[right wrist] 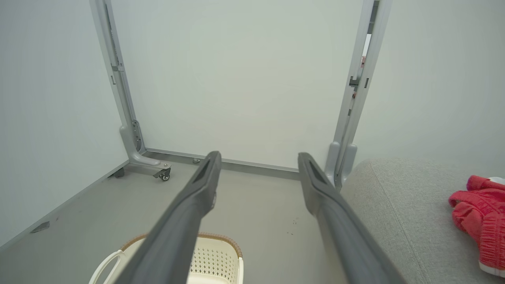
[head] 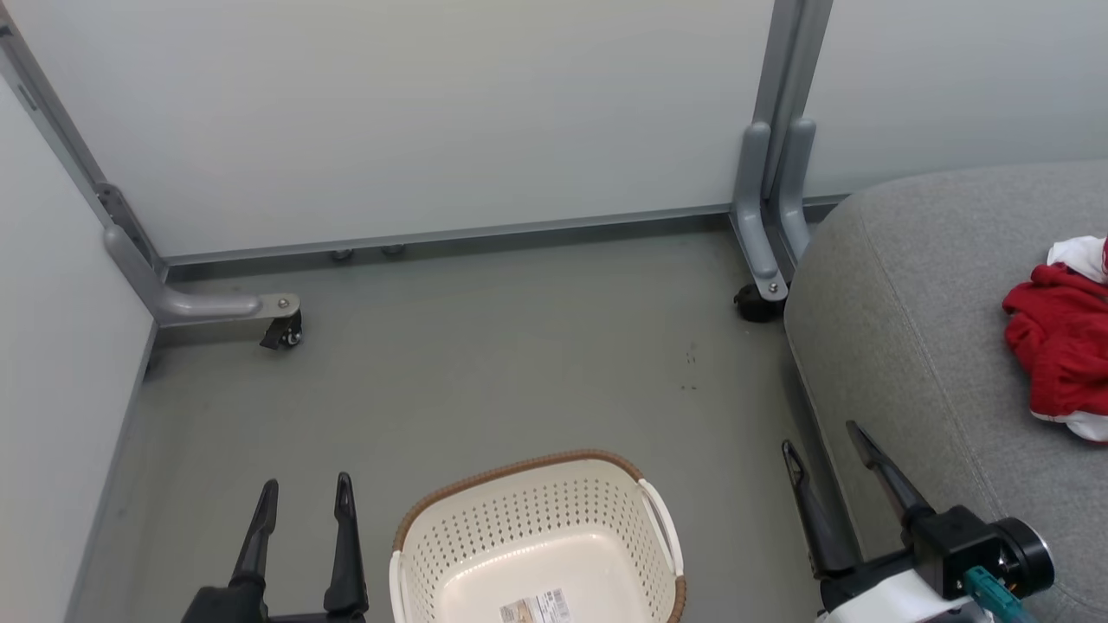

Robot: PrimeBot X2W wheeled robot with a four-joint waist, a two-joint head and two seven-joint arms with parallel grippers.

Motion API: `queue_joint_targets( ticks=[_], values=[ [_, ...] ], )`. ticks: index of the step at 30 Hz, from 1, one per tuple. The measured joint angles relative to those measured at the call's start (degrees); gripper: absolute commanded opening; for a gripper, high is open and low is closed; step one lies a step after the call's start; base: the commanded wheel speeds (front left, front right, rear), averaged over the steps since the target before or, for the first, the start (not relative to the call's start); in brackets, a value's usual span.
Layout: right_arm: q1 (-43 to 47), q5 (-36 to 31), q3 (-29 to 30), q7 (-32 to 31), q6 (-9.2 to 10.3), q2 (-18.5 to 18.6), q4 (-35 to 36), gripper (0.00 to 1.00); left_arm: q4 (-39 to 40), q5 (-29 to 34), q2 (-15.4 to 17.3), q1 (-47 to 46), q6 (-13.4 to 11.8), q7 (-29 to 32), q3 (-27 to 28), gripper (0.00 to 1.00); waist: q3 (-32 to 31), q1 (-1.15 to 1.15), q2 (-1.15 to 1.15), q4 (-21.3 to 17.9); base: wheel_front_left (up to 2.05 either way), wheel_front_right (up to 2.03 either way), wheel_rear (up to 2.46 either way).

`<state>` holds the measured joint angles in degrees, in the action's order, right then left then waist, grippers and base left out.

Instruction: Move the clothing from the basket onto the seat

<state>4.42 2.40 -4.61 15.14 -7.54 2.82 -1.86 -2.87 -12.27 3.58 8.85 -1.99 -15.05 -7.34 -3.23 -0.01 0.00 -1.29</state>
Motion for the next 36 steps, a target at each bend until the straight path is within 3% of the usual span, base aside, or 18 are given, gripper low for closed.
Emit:
queue_joint_targets(
  ticks=[8,22,23,28,36],
  values=[
    [4.7,1.6,-1.4,0.0,0.0,0.0,2.2,1.0,2.9,1.2,-0.6,5.8,1.5,-0.1,1.6,1.0,-3.9,0.0,0.0,0.5,0.0,0.0,0.0],
    [5.2,2.1,-1.3,0.0,0.0,0.0,2.0,1.0,1.4,1.9,-0.7,6.4,1.7,-0.1,0.8,1.0,-5.2,0.0,0.0,0.1,0.0,0.0,0.0],
    [5.3,2.2,-1.3,0.0,-0.01,0.0,1.7,0.0,1.1,2.1,-0.7,6.4,1.7,-0.1,0.8,0.0,-5.2,0.0,0.0,0.1,0.0,0.0,0.0],
    [6.4,2.5,-1.6,-0.1,-0.01,-0.3,-0.7,0.0,-1.5,1.6,-0.7,6.5,1.7,0.0,0.5,0.0,-5.2,0.0,0.0,0.1,0.0,0.0,0.0],
    [5.9,12.1,-1.2,-1.7,-0.01,0.1,-1.8,0.0,-2.6,-7.1,-0.6,6.0,2.3,1.9,1.2,0.0,-4.6,0.0,0.0,0.2,0.0,0.0,0.0]
  ],
)
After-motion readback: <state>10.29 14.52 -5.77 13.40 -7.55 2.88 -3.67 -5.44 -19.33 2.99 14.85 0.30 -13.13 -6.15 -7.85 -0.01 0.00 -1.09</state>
